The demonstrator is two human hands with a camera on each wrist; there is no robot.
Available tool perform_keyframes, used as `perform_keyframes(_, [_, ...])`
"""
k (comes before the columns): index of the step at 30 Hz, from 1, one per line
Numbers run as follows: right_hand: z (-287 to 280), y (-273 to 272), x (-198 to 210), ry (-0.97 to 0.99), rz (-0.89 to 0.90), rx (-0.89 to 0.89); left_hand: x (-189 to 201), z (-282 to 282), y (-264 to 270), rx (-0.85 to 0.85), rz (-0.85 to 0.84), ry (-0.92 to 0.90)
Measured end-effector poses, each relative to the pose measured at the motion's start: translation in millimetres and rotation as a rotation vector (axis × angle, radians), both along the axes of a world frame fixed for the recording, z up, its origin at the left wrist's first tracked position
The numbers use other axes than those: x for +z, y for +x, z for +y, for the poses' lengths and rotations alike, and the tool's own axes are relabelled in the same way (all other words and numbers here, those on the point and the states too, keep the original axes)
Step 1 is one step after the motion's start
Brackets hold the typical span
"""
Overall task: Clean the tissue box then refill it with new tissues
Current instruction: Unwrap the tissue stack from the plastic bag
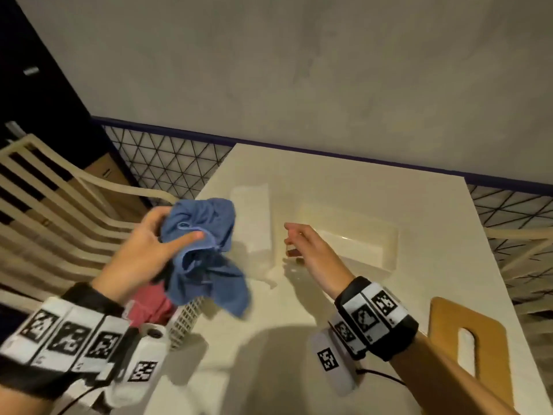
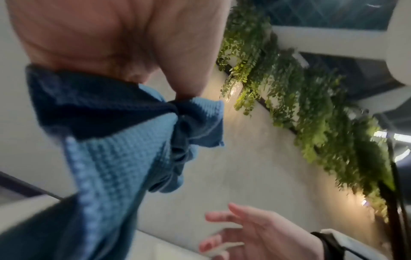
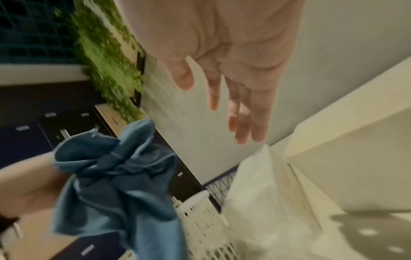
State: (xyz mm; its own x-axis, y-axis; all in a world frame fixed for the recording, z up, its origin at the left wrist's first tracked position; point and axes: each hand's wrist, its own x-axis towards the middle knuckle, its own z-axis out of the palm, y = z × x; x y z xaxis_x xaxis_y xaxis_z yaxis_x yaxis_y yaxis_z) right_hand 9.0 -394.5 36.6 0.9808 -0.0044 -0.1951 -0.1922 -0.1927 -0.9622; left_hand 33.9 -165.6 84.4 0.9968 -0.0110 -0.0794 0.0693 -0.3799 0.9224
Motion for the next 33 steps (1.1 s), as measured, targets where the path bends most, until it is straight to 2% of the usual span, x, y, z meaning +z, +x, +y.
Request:
perform_keyframes(5, [28.5, 13.9, -32.9, -0.183, 0.107, -0.011, -17.3, 77.2, 15.1, 0.077, 0.004, 0.485])
perform_keyframes(7, [36.4, 20.7, -44.0, -0.249, 0.159, -0.005, -29.9, 89.8, 22.0, 0.036, 0.030, 0.614])
perform_keyframes(10, [45.6, 31.3, -56.2, -0.273, 0.226, -0.063, -45.4, 91.1, 35.1, -0.120, 0.107, 0.716])
perform_keyframes(13, [51.5, 41.6, -64.9, -0.274, 0.291, -0.099, -46.0, 74.9, 56.6, -0.219, 0.131, 0.699])
perform_keyframes(15, [54.3, 49.7, -70.9, -0.239, 0.332, -0.125, -40.4, 53.3, 73.0, -0.278, 0.090, 0.649])
perform_keyframes(18, [58.5, 64.7, -79.4, -0.173, 0.386, -0.175, -35.0, 15.5, 100.0, -0.372, 0.027, 0.675])
perform_keyframes(23, [63.8, 81.8, -94.6, -0.132, 0.402, -0.210, -47.7, -24.9, 142.5, -0.532, 0.240, 0.904])
perform_keyframes(26, [63.1, 80.1, -103.1, -0.201, 0.372, -0.242, -50.8, -34.4, 150.3, -0.596, 0.292, 0.946])
perform_keyframes(29, [57.4, 70.3, -104.7, -0.222, 0.375, -0.298, -47.7, -35.3, 141.6, -0.662, 0.249, 0.909])
perform_keyframes(33, [44.3, 45.2, -103.2, -0.243, 0.354, -0.266, -34.3, -33.6, 112.2, -0.785, 0.076, 0.805])
